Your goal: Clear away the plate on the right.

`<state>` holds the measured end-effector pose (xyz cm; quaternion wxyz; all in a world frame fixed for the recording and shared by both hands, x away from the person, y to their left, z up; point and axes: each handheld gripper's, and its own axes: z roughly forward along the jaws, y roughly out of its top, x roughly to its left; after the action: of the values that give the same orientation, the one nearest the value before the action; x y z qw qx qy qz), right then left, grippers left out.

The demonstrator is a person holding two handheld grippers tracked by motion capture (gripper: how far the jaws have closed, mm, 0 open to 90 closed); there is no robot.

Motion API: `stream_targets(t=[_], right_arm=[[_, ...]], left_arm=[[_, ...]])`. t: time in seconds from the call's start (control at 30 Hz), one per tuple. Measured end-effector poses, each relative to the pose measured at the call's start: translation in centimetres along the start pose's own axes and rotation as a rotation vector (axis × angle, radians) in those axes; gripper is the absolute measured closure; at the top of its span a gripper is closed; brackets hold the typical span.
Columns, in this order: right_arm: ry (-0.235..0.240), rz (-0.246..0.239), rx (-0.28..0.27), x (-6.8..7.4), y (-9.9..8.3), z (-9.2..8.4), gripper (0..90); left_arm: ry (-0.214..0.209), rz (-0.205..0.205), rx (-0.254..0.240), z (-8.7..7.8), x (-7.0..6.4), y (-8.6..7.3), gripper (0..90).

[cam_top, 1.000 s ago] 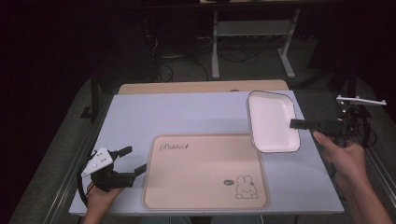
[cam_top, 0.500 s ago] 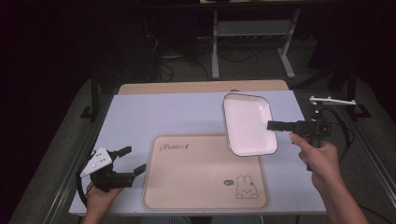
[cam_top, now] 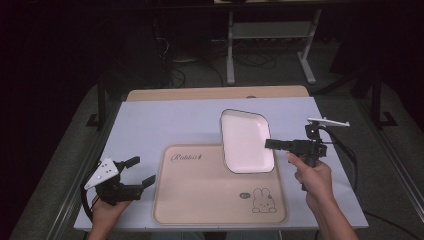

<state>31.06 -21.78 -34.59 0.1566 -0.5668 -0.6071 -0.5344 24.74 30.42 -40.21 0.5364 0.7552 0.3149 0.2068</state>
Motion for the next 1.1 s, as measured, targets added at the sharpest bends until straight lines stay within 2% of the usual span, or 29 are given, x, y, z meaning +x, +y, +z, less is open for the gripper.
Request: stream_targets(t=[0.1,0.27,0.6,0.9,1.1], right_arm=[[-0.014,-0.005,0.007,0.0,-0.5,0.6,88.4],[0.002,-0.017,0.015,0.3,-1.4,1.5,88.3],[-0.043,-0.028,0.040,-0.2,-2.8,3.8,88.2],[-0.051,0.010,0.049,-0.5,-4.1,5.8,88.3],[-0.082,0.037,0.041,-0.7,-4.5,6.7,88.2]], left_arm=[[-0.001,0.005,0.001,0.0,-0.1,0.0,13.9],[0.002,-0.001,-0.004,-0.1,0.0,0.0,13.9],[0.005,-0.005,-0.007,-0.2,0.0,0.0,13.9],[0.007,-0.003,-0.005,-0.3,0.1,0.0,13.9],[0.008,-0.007,-0.008,-0.3,0.2,0.0,13.9]])
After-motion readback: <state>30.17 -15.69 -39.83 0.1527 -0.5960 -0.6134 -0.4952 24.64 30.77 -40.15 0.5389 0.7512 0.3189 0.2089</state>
